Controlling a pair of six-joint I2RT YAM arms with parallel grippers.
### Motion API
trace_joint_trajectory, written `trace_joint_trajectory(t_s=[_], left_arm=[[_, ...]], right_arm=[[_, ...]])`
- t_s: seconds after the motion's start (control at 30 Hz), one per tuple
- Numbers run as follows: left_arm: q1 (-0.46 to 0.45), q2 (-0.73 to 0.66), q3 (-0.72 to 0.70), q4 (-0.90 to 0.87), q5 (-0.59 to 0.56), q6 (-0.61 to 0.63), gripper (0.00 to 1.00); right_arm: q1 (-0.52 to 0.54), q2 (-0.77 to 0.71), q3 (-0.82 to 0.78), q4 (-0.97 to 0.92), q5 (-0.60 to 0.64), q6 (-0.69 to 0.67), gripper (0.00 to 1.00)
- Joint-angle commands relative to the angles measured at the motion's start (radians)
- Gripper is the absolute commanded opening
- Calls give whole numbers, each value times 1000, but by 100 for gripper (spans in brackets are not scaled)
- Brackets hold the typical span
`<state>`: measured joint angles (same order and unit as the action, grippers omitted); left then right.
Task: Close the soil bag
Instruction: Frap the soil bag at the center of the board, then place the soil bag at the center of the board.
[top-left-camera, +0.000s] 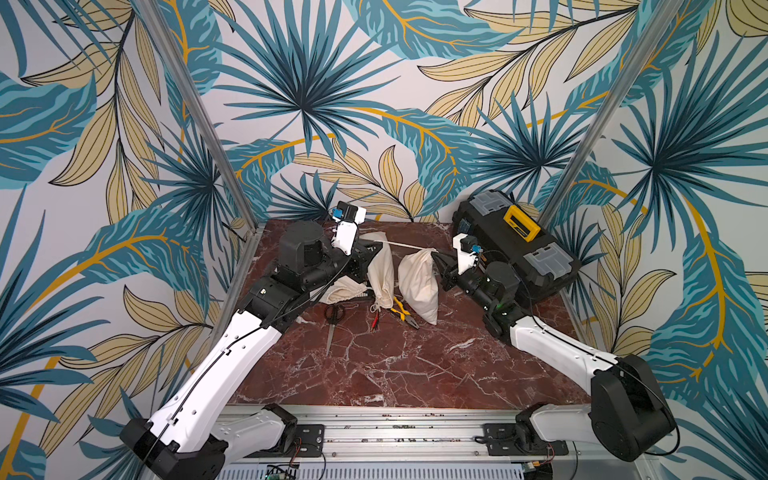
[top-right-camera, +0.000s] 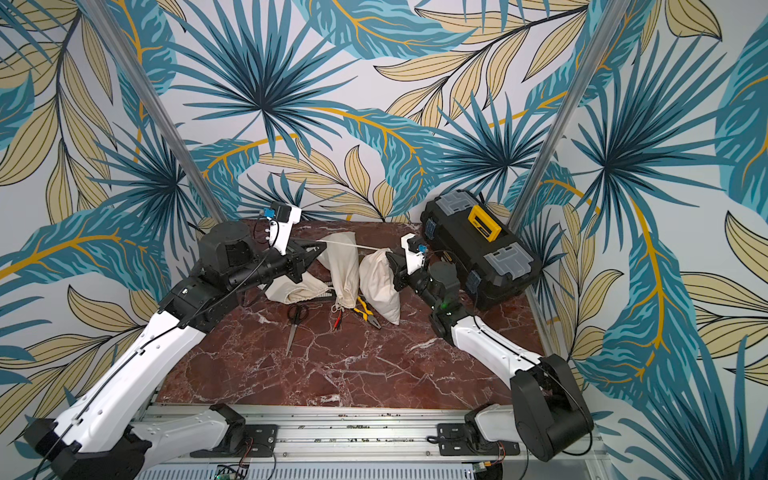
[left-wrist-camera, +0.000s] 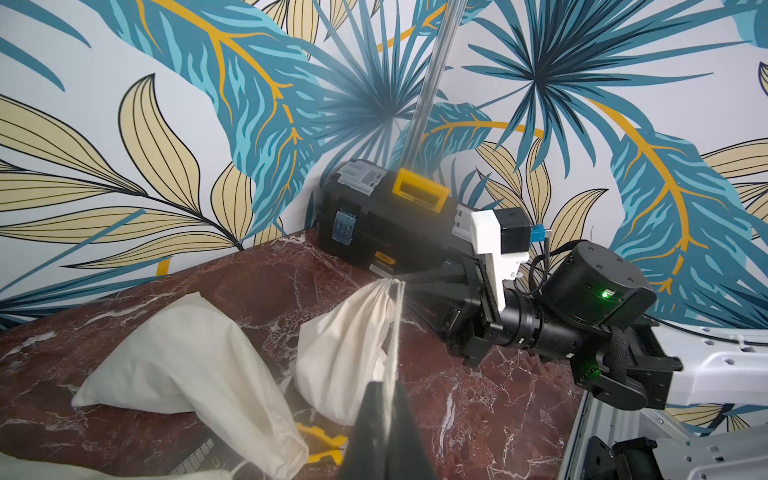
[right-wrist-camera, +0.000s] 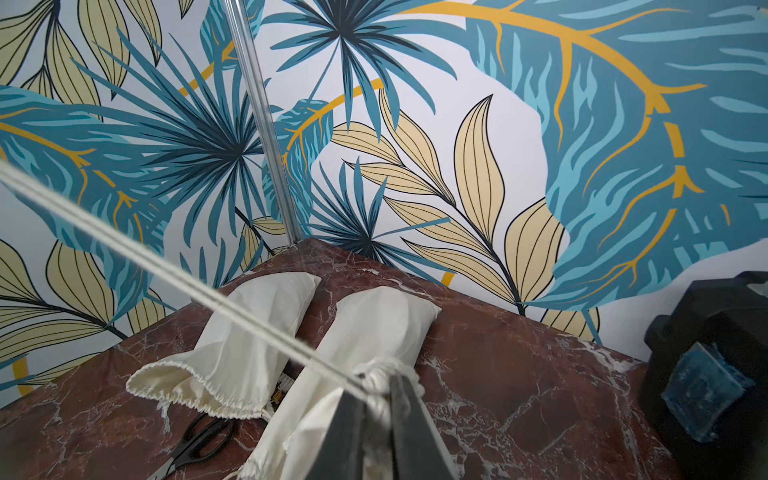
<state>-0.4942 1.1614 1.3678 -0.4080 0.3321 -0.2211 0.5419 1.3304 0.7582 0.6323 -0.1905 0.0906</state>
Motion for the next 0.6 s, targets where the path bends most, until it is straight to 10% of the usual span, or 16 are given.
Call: trace_joint_trajectory(t_s=[0.0,0.33,0.57], left_arm=[[40,-117,15,297,-20,-30,0],[0,38,-156,354,-22,-33,0],[185,-38,-177,423,35,-159,0]], right_arm=[[-109,-14,-33,-352,298,12,7],[-163,-223,53,-490,425,-61,0],[-326,-257,-72,-501,433,-19,0]])
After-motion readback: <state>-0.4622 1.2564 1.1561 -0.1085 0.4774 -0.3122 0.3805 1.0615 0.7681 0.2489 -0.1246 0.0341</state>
